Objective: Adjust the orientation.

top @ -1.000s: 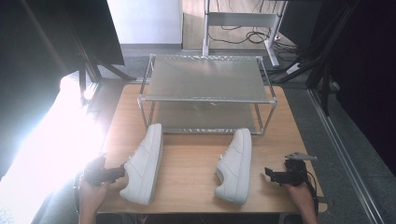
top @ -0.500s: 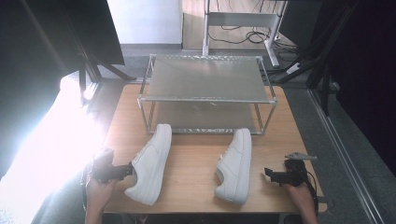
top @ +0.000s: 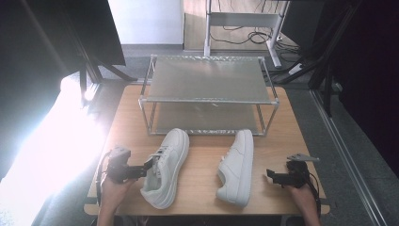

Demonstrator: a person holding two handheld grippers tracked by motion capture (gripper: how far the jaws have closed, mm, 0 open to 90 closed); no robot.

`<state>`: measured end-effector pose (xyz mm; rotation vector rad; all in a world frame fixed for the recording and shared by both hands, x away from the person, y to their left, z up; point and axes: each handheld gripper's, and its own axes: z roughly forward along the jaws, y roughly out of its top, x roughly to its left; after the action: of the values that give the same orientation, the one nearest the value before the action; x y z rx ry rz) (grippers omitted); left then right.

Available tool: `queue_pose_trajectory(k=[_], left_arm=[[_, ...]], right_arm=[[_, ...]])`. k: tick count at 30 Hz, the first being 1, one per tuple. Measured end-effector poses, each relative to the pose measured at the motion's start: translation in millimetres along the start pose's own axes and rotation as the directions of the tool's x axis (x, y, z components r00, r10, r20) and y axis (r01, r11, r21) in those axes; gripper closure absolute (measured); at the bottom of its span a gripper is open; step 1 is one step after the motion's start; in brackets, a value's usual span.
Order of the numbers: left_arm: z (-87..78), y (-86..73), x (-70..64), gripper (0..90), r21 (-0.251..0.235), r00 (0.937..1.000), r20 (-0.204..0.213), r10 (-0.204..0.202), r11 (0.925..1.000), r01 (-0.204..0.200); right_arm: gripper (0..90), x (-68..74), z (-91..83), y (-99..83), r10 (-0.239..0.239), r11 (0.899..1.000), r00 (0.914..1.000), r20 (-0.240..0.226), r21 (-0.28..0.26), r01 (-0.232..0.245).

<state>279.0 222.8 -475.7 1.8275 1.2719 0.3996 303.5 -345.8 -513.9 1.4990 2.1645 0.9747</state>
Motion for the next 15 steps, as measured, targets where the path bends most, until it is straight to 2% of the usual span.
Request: queue_pose_trajectory(k=[1,7,9,15], left_arm=[[5.0,2.0,-6.1,0.0,0.003,0.9996,0.026,0.008,1.0000,-0.008],[17.1,6.8,-20.7,0.0,0.018,0.9968,0.067,0.044,0.9988,-0.046],[21.0,8.4,-25.5,0.0,0.029,0.9955,0.072,0.062,0.9975,-0.064],[19.4,8.3,-24.2,0.0,0.032,0.9962,0.068,0.055,0.9978,-0.058]], right_arm=[[3.1,-0.4,-0.3,0.0,0.001,1.000,1.0000,-0.002,-0.003,-0.001],[3.2,-0.6,-1.8,0.5,0.001,1.000,1.0000,-0.004,-0.018,-0.001],[3.1,-0.7,-2.1,0.6,-0.005,1.000,1.0000,-0.006,-0.021,0.004],[3.1,-0.6,-2.8,0.9,-0.005,1.000,1.0000,-0.003,-0.028,0.005]])
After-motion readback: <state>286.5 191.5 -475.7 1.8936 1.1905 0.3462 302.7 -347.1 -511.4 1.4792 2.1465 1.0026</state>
